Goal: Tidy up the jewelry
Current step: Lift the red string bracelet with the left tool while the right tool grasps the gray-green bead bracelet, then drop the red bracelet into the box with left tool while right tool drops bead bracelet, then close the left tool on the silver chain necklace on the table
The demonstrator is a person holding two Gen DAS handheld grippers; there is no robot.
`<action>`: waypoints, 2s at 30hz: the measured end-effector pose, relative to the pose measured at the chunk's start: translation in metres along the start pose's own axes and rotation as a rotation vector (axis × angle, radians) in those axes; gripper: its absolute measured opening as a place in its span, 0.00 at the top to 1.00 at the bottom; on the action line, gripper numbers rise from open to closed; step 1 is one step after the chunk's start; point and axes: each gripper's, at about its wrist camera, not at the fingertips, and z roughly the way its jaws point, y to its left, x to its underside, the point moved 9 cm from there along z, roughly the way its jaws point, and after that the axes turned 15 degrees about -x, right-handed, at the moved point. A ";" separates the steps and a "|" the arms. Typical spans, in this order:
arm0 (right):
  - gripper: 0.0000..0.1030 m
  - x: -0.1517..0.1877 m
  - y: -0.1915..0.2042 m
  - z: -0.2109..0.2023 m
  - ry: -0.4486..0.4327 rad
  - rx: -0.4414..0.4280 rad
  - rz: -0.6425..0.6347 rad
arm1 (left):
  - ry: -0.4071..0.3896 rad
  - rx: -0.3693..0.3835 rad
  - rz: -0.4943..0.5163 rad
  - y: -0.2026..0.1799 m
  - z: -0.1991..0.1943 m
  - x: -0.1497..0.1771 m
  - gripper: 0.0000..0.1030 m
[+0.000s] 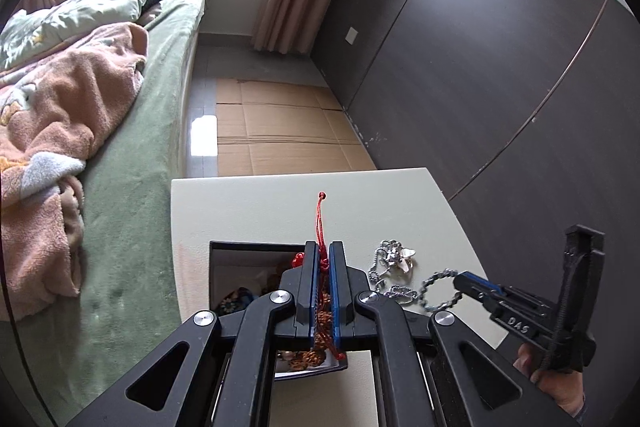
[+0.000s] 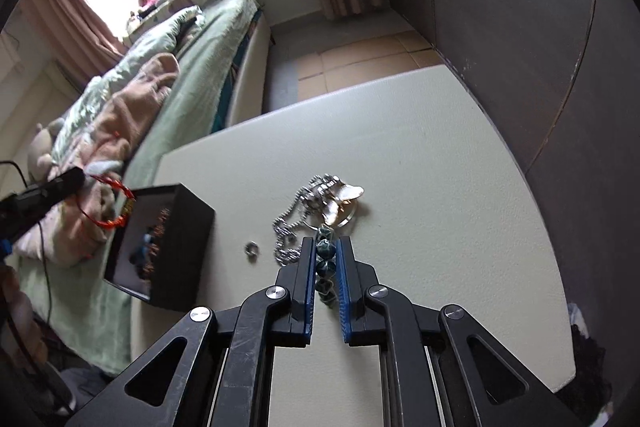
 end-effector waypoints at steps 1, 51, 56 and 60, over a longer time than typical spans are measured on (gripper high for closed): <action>0.89 -0.002 0.006 -0.003 -0.022 -0.031 0.011 | 0.004 -0.012 -0.002 0.003 0.001 0.000 0.95; 0.00 -0.059 0.048 -0.016 -0.088 -0.049 -0.031 | -0.013 -0.043 0.075 -0.010 0.000 0.002 0.28; 0.00 -0.041 0.007 -0.015 -0.067 0.019 0.011 | 0.009 -0.023 0.127 -0.040 0.010 0.009 0.40; 0.00 -0.038 -0.012 -0.028 -0.085 0.033 0.044 | 0.028 -0.011 0.161 -0.064 0.020 0.015 0.49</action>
